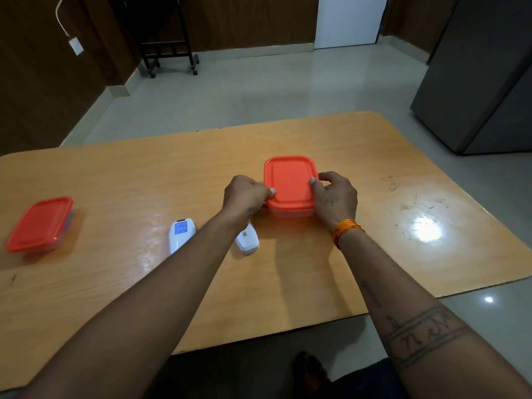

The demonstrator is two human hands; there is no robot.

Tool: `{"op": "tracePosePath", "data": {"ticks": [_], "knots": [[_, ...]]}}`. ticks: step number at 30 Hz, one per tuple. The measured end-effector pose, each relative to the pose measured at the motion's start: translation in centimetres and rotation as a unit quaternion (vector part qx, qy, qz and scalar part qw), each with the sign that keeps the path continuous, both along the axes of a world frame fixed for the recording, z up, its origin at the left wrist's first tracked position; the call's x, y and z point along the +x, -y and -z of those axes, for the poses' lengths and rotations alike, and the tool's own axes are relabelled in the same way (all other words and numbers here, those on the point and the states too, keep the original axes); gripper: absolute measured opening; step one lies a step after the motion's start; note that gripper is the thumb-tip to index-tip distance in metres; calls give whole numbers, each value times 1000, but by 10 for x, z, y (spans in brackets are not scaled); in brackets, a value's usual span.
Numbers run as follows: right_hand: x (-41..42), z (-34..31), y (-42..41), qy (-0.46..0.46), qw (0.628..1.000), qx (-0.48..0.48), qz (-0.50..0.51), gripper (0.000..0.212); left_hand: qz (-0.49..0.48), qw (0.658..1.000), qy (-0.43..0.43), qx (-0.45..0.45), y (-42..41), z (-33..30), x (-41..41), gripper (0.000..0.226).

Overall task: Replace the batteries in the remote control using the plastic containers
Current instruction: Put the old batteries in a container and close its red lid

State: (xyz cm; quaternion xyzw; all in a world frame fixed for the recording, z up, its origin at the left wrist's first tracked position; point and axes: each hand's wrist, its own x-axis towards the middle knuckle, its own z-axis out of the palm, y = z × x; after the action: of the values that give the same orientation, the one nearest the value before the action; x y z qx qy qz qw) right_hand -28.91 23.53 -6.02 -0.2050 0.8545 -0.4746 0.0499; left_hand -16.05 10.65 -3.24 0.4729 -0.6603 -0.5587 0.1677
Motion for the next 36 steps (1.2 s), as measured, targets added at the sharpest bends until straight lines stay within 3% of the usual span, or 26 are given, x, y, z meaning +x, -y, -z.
{"op": "tracePosePath", "data": {"ticks": [3, 7, 11, 16, 20, 25, 30, 34, 36], "knots": [[0, -1, 0, 46, 998, 48, -7, 42, 14, 1000, 7, 27, -2, -1, -3, 35], [3, -7, 2, 128, 991, 25, -23, 39, 18, 999, -17, 31, -14, -10, -2, 9], [11, -15, 5, 253, 967, -39, -18, 66, 17, 998, -38, 50, -22, -13, 0, 9], [26, -24, 9, 236, 968, -87, -6, 63, -46, 998, -38, 5, -36, -20, -7, 46], [37, -29, 10, 224, 968, -113, -5, 59, -117, 992, -26, -41, -45, -21, -15, 57], [39, -30, 7, 207, 970, -125, -25, 49, -114, 989, -35, -81, -42, -10, -14, 57], [43, -32, 8, 223, 966, -121, -46, 48, -101, 990, -22, -95, -35, -11, -7, 71], [31, -31, 4, 238, 965, -106, -22, 83, -23, 991, -22, -129, -38, -8, 5, 60], [24, -31, 0, 223, 969, -101, -9, 91, -2, 993, -22, -118, -41, -5, 7, 57]]}}
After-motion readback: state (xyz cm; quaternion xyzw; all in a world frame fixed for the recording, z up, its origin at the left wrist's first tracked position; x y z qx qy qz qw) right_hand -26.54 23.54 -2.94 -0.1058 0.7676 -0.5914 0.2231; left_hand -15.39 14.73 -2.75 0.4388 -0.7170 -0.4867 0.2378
